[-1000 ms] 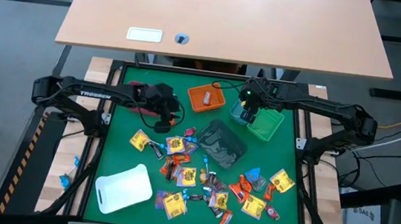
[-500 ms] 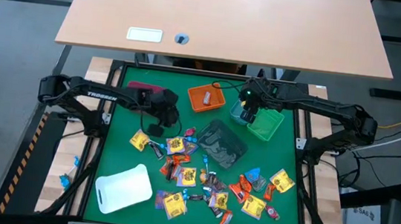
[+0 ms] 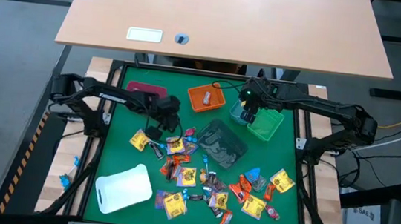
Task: Sort candy
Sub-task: Put the orange chocolate into the orange bin
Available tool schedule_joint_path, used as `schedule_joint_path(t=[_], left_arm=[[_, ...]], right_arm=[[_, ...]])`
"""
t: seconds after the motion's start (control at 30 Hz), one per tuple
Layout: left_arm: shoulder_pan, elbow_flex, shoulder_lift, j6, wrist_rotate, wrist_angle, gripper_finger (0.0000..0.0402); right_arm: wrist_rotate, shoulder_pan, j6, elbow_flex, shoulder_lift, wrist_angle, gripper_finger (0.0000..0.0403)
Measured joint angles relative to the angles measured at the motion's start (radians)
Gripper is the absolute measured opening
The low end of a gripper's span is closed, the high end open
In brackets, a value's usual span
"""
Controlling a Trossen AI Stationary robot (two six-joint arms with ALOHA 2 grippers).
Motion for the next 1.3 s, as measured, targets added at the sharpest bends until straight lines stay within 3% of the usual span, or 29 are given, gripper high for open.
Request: schedule_joint_path(t=[0.3,0.53,0.7,1.13,1.3], left_arm=[[0.0,0.0,0.049,-0.001,-0.048,0.005,0.0112],[0.001,0.0,0.061,0.0,-0.085,0.006,0.0064],[-0.021,0.0,0.061,-0.086,-0.147,0.006,0.0055],[-0.117,0.0,0.061,-0.386,-0.33,0.009,0.0147],[-0.143,0.0,0.061,-0.503,-0.396,-0.003,0.0162]], right_arm=[[0.0,0.0,0.0,0.0,0.0,0.0,0.0177],[0.0,0.0,0.0,0.0,0.0,0.0,0.0177],[0.0,0.0,0.0,0.0,0.0,0.0,0.0177],[0.0,0.0,0.0,0.0,0.0,0.0,0.0177],[0.0,0.0,0.0,0.0,0.0,0.0,0.0177]])
